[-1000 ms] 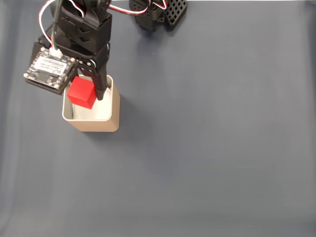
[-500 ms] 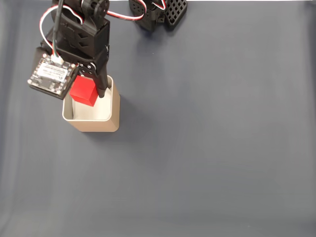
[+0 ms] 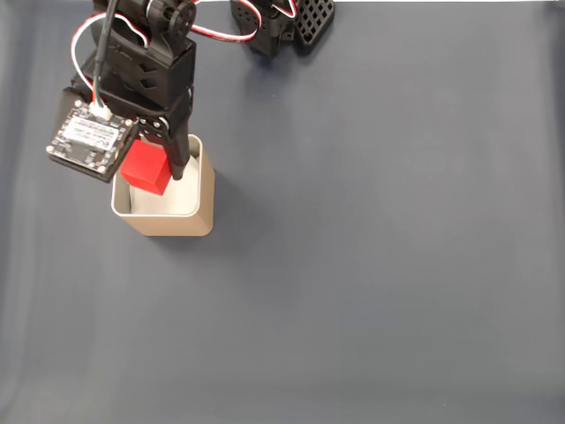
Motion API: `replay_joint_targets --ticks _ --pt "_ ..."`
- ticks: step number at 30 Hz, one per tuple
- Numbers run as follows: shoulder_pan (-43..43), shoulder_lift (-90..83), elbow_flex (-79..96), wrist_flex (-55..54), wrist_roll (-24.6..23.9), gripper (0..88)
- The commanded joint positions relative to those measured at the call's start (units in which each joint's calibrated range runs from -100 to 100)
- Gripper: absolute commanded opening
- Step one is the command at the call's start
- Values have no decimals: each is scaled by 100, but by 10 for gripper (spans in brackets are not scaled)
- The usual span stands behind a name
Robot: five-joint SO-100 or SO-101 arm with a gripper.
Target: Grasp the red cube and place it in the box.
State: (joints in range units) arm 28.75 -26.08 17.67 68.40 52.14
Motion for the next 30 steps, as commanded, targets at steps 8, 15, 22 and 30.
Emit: replay_joint_targets --ticks 8,15,22,30 --pt "68 -218 -71 -377 -186 315" --pt "68 -226 2 -500 -200 392" --pt "68 -278 111 -590 -166 429" --pt "68 -356 266 -722 -156 444"
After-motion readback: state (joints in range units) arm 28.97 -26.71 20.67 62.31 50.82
